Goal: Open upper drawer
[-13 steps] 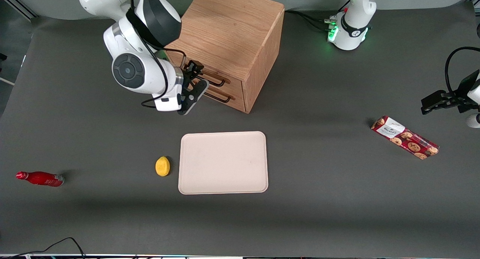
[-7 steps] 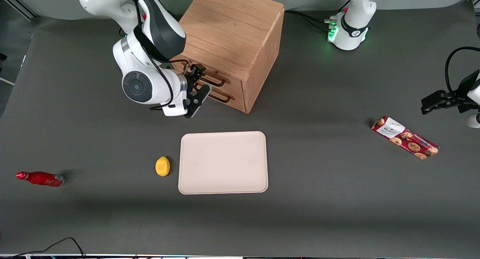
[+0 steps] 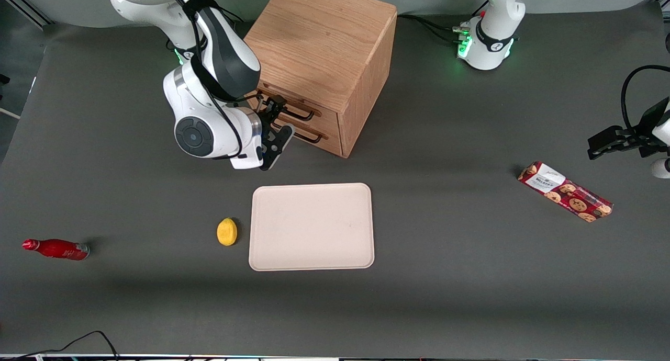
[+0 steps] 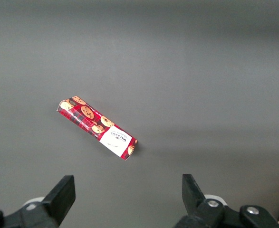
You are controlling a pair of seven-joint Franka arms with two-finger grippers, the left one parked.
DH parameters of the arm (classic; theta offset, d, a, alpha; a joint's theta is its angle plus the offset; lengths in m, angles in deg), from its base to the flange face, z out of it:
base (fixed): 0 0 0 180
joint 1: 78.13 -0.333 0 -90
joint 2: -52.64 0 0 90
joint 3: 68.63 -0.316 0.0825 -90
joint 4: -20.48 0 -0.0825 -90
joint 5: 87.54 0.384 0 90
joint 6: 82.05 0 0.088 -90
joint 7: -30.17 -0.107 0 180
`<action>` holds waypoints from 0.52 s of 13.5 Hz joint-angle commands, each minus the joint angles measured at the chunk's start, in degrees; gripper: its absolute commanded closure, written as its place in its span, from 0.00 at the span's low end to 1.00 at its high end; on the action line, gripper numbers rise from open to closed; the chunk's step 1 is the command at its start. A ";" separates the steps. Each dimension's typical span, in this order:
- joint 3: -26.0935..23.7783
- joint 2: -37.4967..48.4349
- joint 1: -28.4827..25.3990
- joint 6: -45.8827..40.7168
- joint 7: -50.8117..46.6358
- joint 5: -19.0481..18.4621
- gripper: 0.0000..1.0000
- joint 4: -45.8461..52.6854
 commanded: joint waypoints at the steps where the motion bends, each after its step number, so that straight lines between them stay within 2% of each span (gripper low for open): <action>1: 0.14 -1.06 -0.09 0.33 1.71 1.53 0.00 -0.48; 7: -0.39 -1.51 -0.79 2.17 1.80 0.75 0.00 -0.39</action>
